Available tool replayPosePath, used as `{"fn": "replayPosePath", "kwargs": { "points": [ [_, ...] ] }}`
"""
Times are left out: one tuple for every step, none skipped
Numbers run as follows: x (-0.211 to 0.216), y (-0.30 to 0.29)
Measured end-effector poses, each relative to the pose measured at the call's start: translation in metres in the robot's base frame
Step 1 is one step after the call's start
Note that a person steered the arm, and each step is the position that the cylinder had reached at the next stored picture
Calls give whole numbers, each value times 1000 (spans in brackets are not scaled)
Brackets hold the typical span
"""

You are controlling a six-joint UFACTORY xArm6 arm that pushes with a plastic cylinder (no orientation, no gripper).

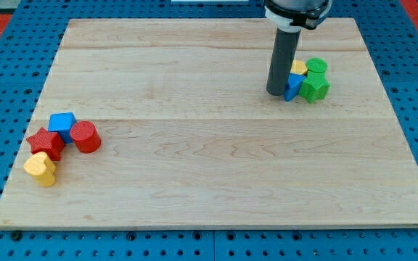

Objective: Move your arm towards the group of blocks

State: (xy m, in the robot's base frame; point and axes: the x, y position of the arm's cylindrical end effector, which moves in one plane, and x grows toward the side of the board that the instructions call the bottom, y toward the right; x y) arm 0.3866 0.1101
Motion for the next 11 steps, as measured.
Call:
{"fn": "replayPosePath", "kwargs": {
  "points": [
    [54,-2],
    [80,20],
    [59,80],
    [28,128],
    [3,134],
    [-2,132],
    [-10,131],
    [-17,134],
    [-47,136],
    [-71,135],
    [-66,129]
  ]
}}
